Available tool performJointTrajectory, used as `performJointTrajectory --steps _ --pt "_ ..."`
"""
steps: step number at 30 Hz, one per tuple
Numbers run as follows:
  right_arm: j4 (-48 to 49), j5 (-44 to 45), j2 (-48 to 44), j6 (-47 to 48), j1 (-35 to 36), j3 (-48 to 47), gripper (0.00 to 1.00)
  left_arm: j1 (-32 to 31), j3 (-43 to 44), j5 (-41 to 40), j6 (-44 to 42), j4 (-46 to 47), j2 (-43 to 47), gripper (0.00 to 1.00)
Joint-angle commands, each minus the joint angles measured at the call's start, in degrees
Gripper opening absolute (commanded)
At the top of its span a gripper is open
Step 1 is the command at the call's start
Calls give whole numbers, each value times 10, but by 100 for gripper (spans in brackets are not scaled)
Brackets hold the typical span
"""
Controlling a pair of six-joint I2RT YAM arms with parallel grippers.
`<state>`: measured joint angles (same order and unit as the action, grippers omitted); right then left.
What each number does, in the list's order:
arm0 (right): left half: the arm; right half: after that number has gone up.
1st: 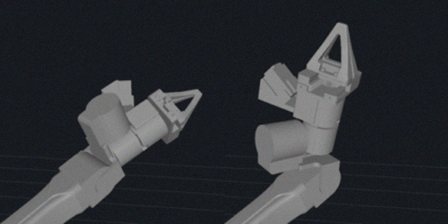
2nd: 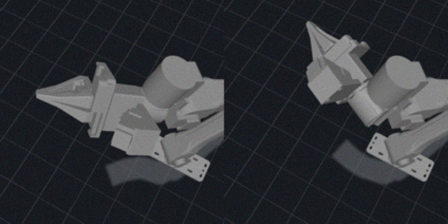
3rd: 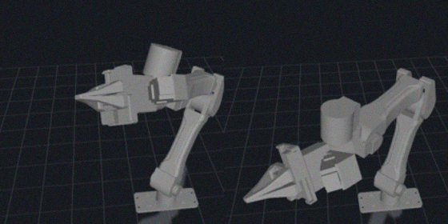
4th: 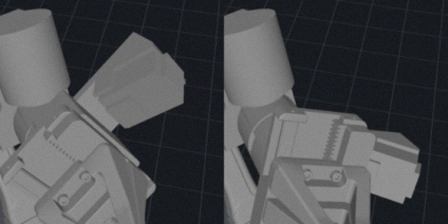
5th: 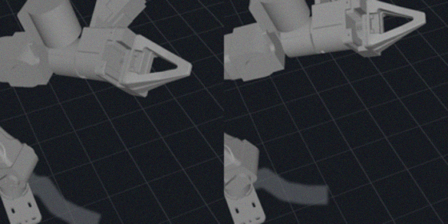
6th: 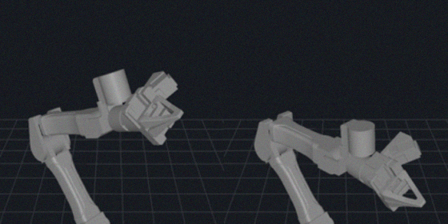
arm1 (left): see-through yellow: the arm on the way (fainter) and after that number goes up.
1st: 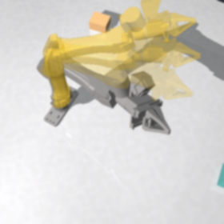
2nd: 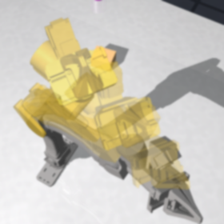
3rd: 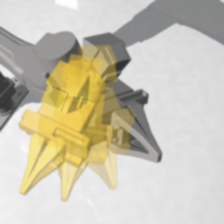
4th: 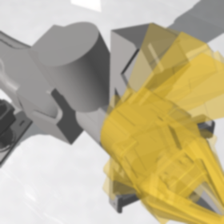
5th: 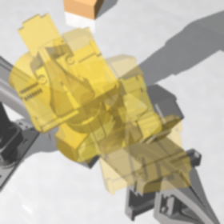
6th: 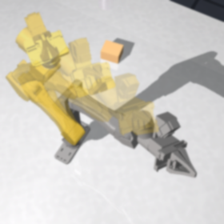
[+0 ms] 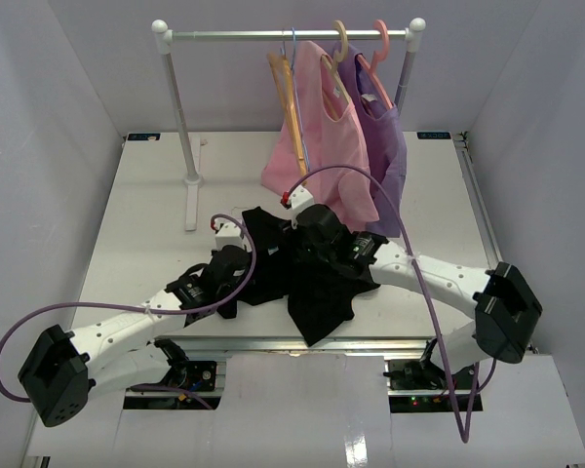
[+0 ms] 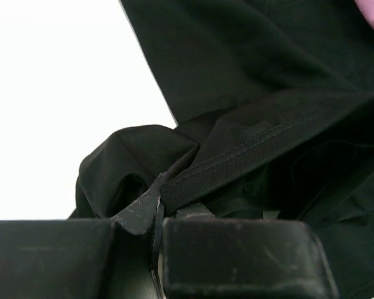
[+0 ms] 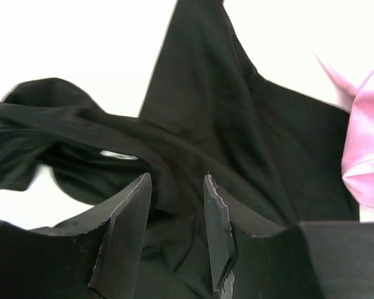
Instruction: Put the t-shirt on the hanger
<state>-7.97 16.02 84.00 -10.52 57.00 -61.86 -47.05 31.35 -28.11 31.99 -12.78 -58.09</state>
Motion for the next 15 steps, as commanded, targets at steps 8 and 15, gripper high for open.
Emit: performJointTrajectory --steps 8,15 --pt "-36 126 -87 69 28 -150 60 -4 -55 -56 -7 62 31 0" --pt "-31 143 9 153 -34 -322 59 -4 -67 -51 -4 68 46 0"
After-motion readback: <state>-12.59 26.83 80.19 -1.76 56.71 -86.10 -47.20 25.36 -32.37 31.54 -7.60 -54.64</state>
